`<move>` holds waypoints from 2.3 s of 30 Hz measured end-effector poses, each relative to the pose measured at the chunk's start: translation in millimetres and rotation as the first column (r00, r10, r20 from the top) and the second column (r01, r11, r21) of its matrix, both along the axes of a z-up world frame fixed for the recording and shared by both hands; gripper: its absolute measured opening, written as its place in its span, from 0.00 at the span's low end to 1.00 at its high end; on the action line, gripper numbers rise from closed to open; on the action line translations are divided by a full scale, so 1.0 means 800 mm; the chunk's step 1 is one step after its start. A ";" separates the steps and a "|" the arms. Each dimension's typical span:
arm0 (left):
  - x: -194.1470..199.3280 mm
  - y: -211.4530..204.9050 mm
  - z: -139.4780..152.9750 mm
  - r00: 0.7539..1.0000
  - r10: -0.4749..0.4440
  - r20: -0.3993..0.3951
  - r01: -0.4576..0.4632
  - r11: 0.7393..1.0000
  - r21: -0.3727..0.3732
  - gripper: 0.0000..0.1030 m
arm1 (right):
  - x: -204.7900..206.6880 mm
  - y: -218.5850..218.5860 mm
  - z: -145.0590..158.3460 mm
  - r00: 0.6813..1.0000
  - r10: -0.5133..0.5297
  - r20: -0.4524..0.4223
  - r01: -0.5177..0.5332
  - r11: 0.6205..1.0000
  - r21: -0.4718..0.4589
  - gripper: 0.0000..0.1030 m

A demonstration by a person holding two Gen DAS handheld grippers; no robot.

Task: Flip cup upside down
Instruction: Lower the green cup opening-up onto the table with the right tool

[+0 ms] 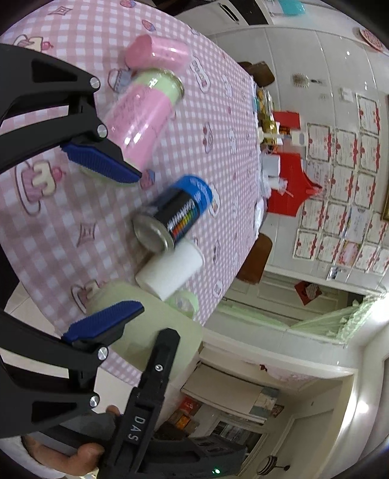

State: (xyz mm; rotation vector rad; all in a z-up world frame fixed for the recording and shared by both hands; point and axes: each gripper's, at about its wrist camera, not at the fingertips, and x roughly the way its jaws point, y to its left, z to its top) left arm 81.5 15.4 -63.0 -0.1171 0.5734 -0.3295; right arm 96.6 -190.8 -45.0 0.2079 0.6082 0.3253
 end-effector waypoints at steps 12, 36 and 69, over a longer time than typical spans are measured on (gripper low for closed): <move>0.023 -0.052 -0.005 1.000 0.000 -0.021 0.001 0.999 0.041 0.77 | 0.015 -0.023 -0.014 0.993 -0.093 0.076 0.107 0.973 -0.202 0.78; 0.026 -0.047 -0.024 0.997 0.064 -0.045 -0.060 0.996 0.073 0.77 | 0.007 -0.011 -0.028 0.993 -0.072 0.094 0.094 0.962 -0.255 0.78; -0.030 -0.020 0.016 0.988 0.128 0.092 -0.137 0.986 0.100 0.88 | -0.051 0.002 0.006 0.983 -0.033 0.183 0.068 0.980 -0.188 0.83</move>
